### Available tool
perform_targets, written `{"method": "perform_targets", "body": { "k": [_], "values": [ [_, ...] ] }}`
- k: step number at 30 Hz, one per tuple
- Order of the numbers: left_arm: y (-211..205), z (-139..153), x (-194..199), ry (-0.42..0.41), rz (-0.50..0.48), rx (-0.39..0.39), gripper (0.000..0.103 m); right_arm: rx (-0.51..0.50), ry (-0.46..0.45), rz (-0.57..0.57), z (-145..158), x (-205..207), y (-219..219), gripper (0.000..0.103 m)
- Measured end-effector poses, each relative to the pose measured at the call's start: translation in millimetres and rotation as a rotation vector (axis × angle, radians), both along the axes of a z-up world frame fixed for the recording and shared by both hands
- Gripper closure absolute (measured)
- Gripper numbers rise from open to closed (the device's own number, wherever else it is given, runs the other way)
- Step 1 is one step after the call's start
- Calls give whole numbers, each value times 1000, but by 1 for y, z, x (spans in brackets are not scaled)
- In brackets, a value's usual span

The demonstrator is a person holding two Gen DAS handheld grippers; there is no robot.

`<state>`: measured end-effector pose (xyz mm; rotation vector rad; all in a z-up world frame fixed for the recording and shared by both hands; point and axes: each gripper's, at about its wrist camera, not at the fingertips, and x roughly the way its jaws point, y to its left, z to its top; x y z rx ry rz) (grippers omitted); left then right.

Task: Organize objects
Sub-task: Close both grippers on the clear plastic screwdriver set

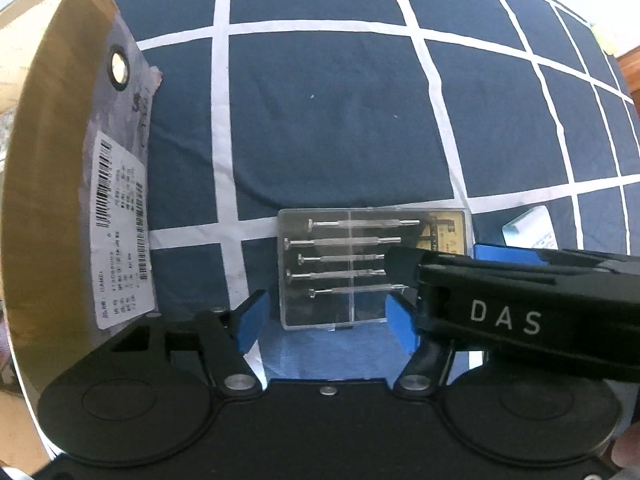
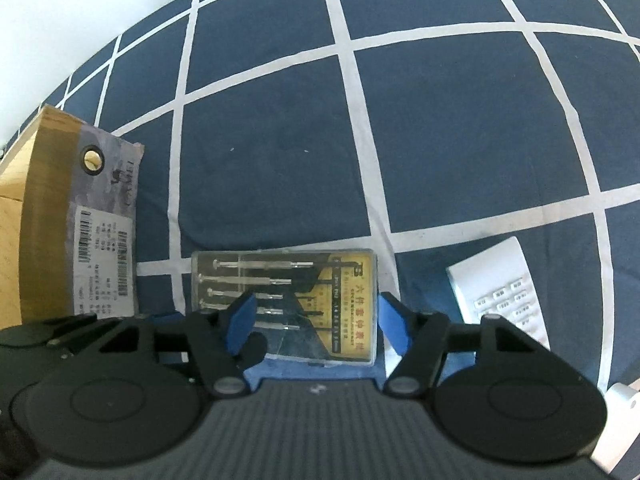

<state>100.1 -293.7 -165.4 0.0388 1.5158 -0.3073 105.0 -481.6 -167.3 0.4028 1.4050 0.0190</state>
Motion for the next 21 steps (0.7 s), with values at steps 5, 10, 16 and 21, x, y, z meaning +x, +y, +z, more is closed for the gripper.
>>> {"method": "perform_targets", "body": {
  "k": [5,10,16,21],
  "values": [
    [-1,-2,-1,2,0,0,40,-6,17,1,-5,2,0,41],
    [1,-4,3,9,17,-15,41,-13,8,-3,-5,3,0,45],
    [1,-3,3,13,22,-15,41,-25,11,-6,-5,5,0,50],
    [1,-2,3,15,21,-11,41,-23,13,-3,-6,4,0,50]
  ]
}}
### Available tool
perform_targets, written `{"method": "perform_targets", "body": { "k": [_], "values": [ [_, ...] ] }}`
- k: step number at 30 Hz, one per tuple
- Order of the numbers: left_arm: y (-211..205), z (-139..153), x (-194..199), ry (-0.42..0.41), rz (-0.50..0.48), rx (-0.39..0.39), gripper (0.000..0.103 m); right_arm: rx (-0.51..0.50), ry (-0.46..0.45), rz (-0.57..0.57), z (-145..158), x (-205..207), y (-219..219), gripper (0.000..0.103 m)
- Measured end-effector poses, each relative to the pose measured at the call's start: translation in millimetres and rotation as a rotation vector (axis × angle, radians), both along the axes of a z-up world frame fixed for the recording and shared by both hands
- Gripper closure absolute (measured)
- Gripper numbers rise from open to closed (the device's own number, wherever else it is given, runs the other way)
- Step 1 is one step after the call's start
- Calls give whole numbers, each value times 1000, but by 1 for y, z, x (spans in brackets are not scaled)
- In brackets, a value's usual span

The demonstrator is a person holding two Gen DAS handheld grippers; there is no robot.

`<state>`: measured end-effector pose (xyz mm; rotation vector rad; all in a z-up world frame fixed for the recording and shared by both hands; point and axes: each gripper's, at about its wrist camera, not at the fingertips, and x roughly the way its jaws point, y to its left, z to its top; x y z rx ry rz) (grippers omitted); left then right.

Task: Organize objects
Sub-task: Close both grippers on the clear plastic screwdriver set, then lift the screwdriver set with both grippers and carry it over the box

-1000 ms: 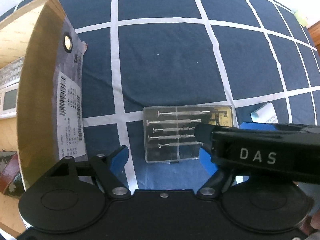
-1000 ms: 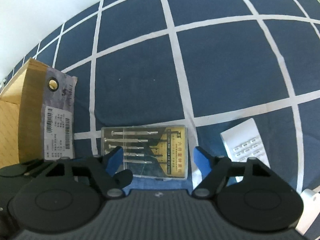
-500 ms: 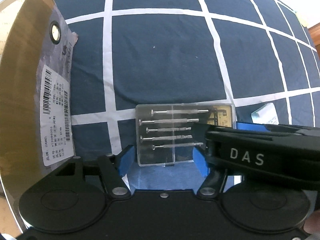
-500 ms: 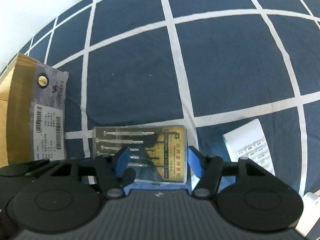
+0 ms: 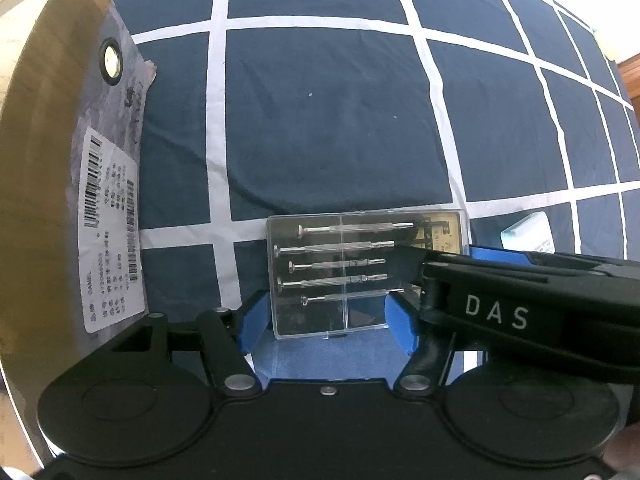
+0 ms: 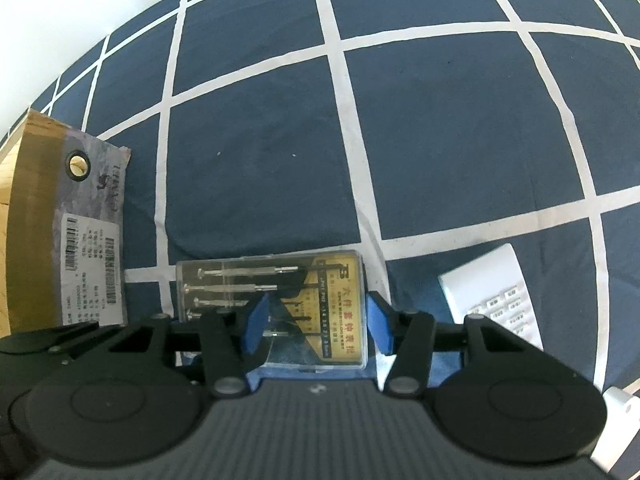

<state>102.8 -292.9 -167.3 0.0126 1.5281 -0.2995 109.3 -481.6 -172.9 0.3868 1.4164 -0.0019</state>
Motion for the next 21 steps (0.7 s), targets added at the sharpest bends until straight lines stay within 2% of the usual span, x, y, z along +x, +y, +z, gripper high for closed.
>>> {"method": "perform_targets", "body": {
  "k": [8,21],
  "values": [
    [2,20,-8,-40,-5,4,41,1,-28,3,13,-7,5,50],
    [10,76,-41,-146,-8,10,41,-9,-126,10,64,-35,24,50]
  ]
}}
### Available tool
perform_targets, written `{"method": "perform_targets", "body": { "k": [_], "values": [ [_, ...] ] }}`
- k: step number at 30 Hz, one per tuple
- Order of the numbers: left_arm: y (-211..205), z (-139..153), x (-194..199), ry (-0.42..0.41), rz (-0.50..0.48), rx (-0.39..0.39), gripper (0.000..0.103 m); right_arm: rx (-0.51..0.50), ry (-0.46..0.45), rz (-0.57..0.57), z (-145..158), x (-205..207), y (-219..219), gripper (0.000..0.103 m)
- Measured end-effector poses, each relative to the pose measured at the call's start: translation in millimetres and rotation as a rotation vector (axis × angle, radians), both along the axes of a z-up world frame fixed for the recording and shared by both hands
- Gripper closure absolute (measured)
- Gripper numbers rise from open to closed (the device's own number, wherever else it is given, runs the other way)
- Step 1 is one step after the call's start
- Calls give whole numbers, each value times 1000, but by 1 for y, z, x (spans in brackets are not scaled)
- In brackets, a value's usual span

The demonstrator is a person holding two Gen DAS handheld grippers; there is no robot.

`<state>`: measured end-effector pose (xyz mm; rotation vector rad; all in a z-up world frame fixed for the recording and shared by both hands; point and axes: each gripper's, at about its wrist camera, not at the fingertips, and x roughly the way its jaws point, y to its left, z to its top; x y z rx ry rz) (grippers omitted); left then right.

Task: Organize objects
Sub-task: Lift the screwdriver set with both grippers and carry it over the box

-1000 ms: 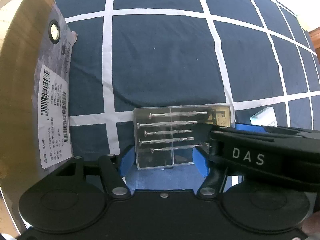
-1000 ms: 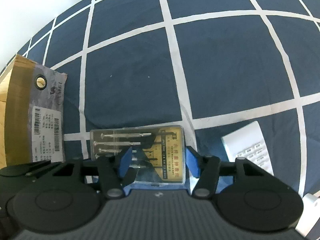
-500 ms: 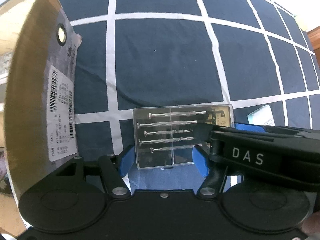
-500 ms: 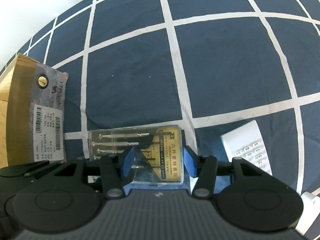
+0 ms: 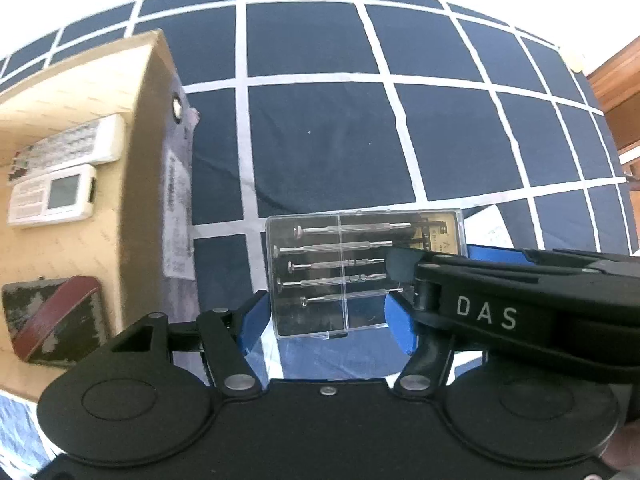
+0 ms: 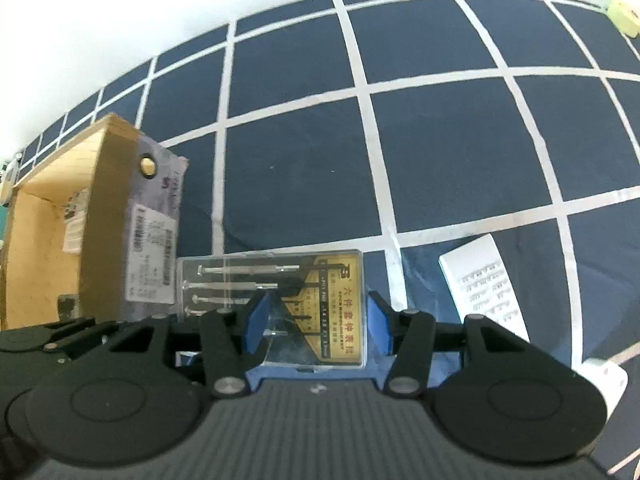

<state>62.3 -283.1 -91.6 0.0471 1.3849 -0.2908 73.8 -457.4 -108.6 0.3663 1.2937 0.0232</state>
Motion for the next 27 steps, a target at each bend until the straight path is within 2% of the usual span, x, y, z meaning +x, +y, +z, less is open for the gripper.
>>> {"method": "perform_targets", "body": {
  "k": [15,27],
  "values": [
    [50,44,-39,-80,9,-12,41,-10,-81,10,48,-45,52,50],
    [110,64,-48,-115,14,-20,41,-19,-118,23,70,-53,114,50]
  ]
}}
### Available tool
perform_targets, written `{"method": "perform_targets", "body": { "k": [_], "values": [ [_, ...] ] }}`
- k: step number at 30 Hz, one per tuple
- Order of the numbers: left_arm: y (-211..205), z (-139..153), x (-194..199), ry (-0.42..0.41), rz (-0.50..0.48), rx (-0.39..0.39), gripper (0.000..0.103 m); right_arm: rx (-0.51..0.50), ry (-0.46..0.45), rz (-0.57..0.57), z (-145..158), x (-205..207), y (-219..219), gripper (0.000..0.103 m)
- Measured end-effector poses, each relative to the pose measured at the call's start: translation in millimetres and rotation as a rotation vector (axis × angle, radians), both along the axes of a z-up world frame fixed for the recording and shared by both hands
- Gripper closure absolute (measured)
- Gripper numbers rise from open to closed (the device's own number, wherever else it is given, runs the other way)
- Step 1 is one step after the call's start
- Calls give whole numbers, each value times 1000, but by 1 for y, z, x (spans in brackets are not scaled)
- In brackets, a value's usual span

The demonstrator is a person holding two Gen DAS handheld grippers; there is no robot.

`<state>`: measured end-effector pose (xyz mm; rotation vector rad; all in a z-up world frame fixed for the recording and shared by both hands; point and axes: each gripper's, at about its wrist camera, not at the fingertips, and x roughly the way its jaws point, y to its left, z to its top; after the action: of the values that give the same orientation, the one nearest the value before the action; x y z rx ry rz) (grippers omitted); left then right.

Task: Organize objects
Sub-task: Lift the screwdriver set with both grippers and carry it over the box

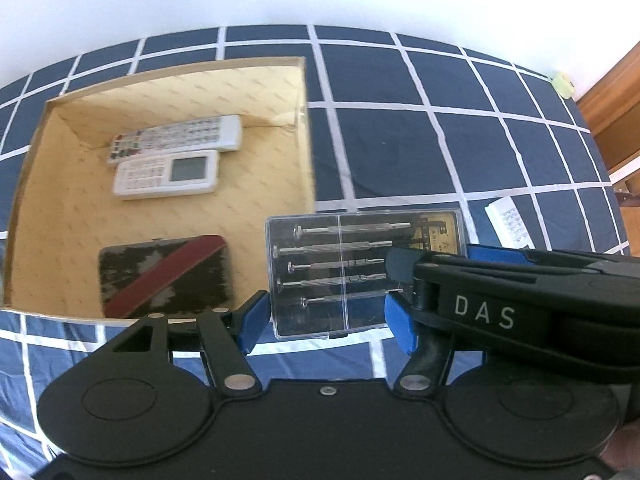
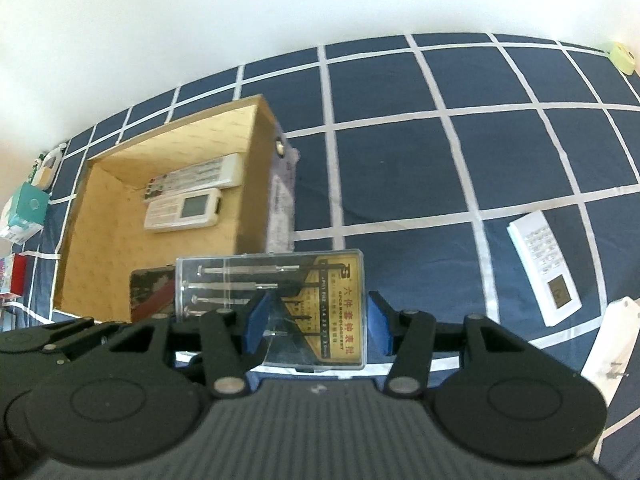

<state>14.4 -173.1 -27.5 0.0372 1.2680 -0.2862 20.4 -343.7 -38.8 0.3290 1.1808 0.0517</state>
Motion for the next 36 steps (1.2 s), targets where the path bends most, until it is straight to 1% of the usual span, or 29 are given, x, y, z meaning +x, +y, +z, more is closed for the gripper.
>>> {"method": "perform_targets", "body": {
  "k": [11,20,29,36],
  "values": [
    [64,10,4,-20,-3,3,41,5,-23,2,11,5,66,50],
    [109,8,21,-19,10,-6,41,-5,-27,26,12,23,114,50],
    [141,1,59,-10,22,-9,41,-13,-23,52,6,58,150,50],
    [151,-17,100,17,22,-8,41,-10,-1,57,-10,98,162,50]
  ]
}}
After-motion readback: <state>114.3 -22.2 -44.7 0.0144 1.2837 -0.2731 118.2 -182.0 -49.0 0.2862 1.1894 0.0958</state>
